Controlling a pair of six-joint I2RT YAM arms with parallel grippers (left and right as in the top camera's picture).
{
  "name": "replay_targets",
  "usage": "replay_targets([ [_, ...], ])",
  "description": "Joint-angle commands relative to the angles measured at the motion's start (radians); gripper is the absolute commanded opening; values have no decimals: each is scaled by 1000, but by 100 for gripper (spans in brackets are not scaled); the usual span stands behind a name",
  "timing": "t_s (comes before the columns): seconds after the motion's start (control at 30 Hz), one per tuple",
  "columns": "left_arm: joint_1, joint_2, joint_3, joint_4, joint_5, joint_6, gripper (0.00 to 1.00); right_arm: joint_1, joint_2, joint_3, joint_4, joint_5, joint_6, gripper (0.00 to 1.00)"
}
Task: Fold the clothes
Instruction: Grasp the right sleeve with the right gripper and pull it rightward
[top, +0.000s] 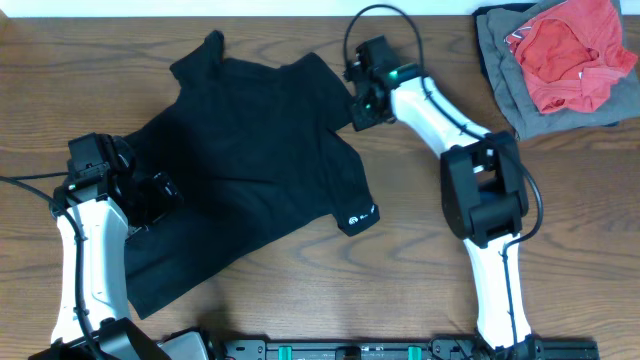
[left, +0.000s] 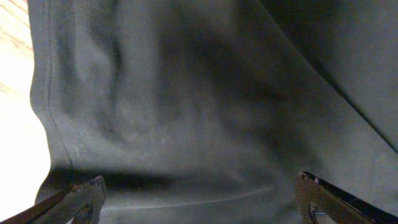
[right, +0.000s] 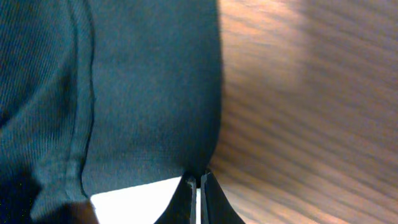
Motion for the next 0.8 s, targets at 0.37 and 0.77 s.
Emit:
replay_targets([
  [0.37, -2, 0, 4, 10, -4, 16, 98, -262, 19, 69, -126, -128, 33, 1],
  [0.77, -112, 58, 4, 62, -1, 16, 98, -470, -44, 69, -219, -151, -2, 1],
])
